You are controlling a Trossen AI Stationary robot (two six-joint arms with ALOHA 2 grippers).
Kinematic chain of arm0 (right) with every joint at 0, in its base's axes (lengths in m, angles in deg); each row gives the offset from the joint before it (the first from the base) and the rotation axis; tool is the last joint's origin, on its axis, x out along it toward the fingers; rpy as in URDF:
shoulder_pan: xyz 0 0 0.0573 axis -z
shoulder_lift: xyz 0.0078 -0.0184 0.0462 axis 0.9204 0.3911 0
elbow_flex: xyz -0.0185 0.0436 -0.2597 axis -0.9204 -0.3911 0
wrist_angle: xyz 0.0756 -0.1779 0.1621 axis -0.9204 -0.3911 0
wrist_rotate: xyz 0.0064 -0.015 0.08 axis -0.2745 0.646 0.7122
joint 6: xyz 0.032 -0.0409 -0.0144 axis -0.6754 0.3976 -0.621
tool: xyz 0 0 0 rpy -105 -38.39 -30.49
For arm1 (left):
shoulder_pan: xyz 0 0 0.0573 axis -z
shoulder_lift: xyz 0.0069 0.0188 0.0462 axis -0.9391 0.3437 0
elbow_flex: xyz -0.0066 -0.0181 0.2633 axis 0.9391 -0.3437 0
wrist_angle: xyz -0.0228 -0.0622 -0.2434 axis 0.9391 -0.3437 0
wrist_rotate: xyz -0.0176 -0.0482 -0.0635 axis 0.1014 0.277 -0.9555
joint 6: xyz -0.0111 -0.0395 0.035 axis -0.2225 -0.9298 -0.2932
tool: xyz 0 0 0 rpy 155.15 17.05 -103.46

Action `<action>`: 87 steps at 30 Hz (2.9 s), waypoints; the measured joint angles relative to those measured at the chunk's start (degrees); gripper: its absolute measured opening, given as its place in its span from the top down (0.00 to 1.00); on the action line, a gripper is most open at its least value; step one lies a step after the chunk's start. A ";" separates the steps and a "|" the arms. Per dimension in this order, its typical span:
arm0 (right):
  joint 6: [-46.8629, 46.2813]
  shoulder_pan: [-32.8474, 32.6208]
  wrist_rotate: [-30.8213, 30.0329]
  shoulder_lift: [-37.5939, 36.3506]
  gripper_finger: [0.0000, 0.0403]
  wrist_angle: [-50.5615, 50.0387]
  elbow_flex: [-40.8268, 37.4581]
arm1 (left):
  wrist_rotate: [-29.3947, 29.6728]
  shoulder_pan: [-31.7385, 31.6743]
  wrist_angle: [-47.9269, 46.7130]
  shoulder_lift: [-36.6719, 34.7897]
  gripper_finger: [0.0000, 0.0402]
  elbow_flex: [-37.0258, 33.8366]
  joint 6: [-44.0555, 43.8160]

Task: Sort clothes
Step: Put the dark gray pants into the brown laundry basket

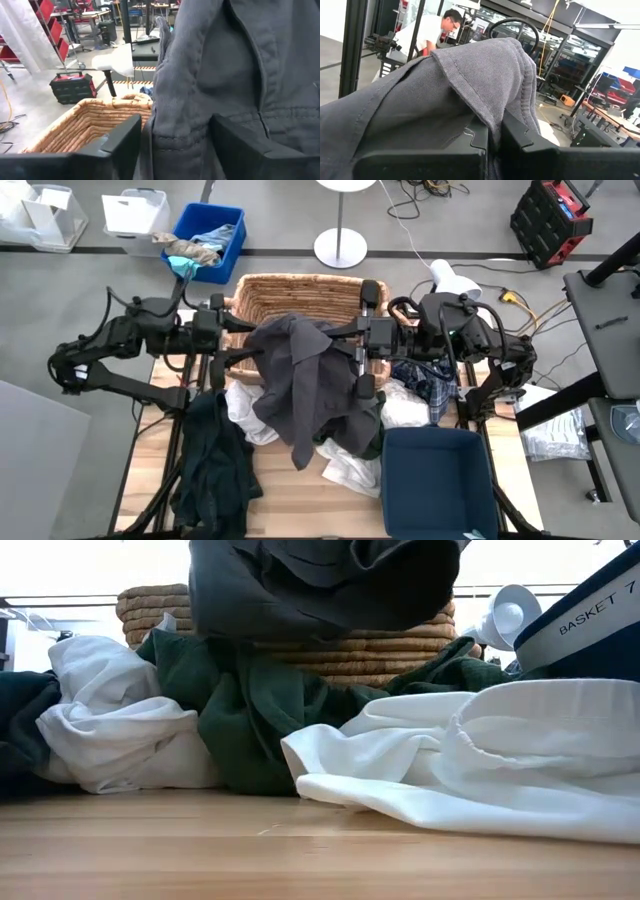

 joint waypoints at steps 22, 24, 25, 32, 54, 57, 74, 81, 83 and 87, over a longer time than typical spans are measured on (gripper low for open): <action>-13.86 0.00 -13.13 -1.09 0.80 -21.32 0.00 | 3.84 0.01 2.13 0.03 0.99 10.79 2.70; -16.95 0.00 -14.16 -1.09 0.74 -25.20 0.00 | 5.21 0.00 0.06 1.45 0.99 13.82 2.70; -18.48 0.00 -14.24 -1.11 0.71 -26.96 0.00 | 6.23 -0.02 -1.24 2.28 0.99 15.47 2.67; -26.57 0.34 -14.42 -1.38 0.55 -35.48 0.00 | 10.41 -0.57 -18.41 11.47 0.99 28.69 2.58; -32.49 0.87 -16.93 -2.24 0.27 -36.93 0.39 | 17.22 -1.81 -41.28 26.94 1.00 52.50 4.23; -25.61 0.87 -17.02 -2.34 0.27 -26.08 0.39 | 17.27 -2.48 -41.29 28.75 1.00 52.50 3.64; -18.35 4.00 -15.48 4.82 0.18 -13.97 0.42 | 12.73 -2.87 -36.14 34.09 1.00 52.46 4.21; -22.38 6.89 -12.48 7.28 0.19 -14.98 0.42 | 7.64 -2.83 -34.40 35.46 1.00 52.43 4.72; -22.40 7.64 -12.46 7.79 0.20 -15.45 0.42 | 4.35 -2.83 -33.93 35.48 0.99 52.41 4.74; -20.89 9.00 -10.31 8.46 0.27 -15.89 0.39 | 0.20 -2.81 -33.75 35.30 0.99 52.41 5.26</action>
